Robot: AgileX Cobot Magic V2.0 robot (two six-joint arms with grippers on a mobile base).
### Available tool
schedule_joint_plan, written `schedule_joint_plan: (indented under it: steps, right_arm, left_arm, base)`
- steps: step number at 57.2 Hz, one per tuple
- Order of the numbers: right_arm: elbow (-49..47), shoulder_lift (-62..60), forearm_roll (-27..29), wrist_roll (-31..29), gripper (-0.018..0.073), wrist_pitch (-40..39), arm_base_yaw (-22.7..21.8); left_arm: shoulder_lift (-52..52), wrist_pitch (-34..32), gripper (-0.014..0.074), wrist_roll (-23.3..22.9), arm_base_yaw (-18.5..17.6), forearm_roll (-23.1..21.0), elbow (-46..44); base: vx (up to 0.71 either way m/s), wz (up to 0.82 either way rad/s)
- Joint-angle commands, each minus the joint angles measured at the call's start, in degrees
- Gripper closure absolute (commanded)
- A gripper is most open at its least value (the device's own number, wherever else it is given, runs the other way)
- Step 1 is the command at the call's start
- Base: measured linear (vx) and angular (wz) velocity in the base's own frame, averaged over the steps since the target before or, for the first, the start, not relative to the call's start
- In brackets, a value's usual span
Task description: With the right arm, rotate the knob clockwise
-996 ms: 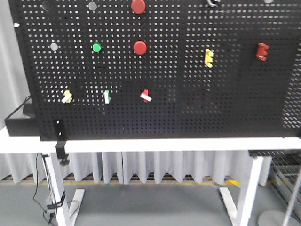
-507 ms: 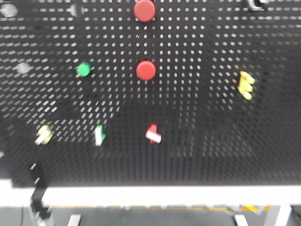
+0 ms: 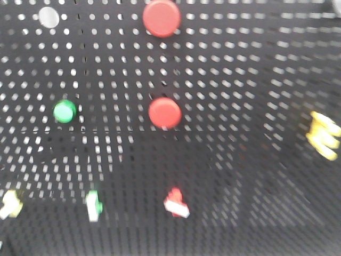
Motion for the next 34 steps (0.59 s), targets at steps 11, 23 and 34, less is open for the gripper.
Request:
schedule_joint_plan:
  steps: [11, 23, 34]
  right_arm:
    - [0.31, -0.55, -0.53, -0.51, 0.0568, -4.66, -0.36]
    - [0.31, -0.55, -0.53, -0.51, 0.0568, -4.66, -0.36]
    - [0.31, -0.55, -0.53, -0.51, 0.0568, -4.66, -0.36]
  left_arm:
    - [0.01, -4.73, 0.0603, -0.55, 0.11, -0.45, 0.75]
    - [0.01, -4.73, 0.0603, -0.55, 0.11, -0.45, 0.75]
    - [0.01, -4.73, 0.0603, -0.55, 0.11, -0.45, 0.75]
  base:
    - [0.15, 0.07]
    - [0.07, 0.0]
    - [0.02, -0.01]
